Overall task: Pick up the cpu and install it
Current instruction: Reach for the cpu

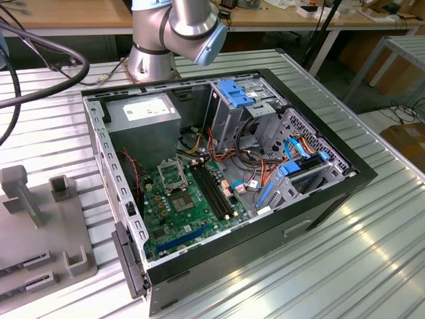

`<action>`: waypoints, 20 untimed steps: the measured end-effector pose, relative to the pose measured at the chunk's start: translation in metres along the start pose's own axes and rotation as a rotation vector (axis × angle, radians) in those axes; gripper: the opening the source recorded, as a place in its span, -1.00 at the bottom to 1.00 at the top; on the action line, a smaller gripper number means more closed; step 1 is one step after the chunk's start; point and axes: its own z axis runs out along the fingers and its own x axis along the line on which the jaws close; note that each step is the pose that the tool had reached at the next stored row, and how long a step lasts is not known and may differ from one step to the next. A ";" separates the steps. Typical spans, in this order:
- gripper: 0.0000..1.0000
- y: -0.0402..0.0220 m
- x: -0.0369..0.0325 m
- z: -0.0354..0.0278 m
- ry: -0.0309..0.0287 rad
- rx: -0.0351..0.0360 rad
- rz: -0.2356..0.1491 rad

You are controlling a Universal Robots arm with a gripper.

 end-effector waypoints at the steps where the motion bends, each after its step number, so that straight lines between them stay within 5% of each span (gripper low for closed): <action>1: -0.05 0.0000 0.0000 -0.0003 -0.0002 -0.0001 0.000; 20: -0.05 0.0000 0.0004 -0.0116 0.0000 0.0000 0.000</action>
